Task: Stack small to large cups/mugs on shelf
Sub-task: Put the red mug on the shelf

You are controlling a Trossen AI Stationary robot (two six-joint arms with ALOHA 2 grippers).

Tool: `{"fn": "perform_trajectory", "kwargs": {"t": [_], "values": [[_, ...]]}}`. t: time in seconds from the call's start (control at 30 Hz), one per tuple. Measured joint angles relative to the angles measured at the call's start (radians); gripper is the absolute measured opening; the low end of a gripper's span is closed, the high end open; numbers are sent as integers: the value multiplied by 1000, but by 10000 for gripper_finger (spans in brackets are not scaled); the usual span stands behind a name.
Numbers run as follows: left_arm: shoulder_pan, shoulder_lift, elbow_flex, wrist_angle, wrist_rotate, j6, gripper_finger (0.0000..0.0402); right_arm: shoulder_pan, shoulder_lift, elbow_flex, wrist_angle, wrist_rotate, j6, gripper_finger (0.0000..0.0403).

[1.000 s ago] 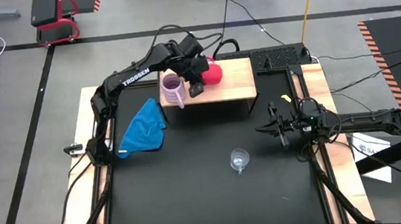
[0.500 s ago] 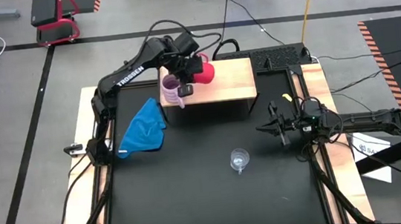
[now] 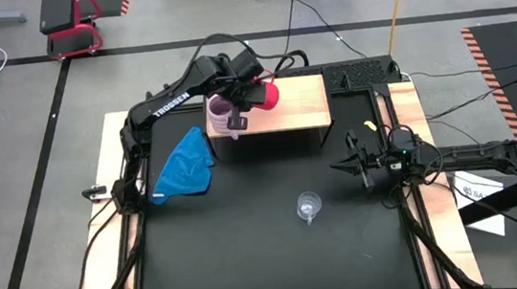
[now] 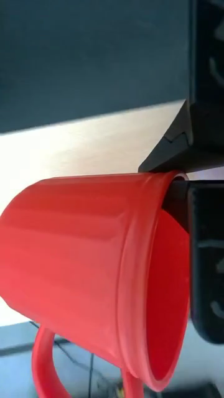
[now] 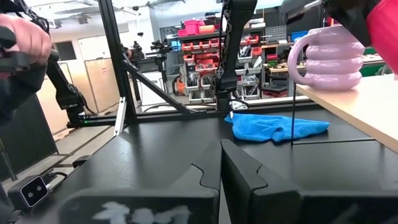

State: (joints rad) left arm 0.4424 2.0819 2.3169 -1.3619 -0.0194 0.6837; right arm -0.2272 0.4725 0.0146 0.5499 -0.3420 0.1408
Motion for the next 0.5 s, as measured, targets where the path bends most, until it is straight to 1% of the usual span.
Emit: {"fn": "perform_trajectory", "kwargs": {"t": [0.13, 0.17, 0.3, 0.5], "values": [[-15, 0, 0, -6, -110, 78, 6, 0, 0, 0, 0, 0, -6, 0], [-20, 0, 0, -6, -124, 99, 6, 0, 0, 0, -1, 0, -7, 0], [-39, 0, 0, 0, -153, 185, 6, 0, 0, 0, -8, 0, -7, 0], [-71, 0, 0, 24, -167, 311, 6, 0, 0, 0, -9, 0, -22, 0]]}}
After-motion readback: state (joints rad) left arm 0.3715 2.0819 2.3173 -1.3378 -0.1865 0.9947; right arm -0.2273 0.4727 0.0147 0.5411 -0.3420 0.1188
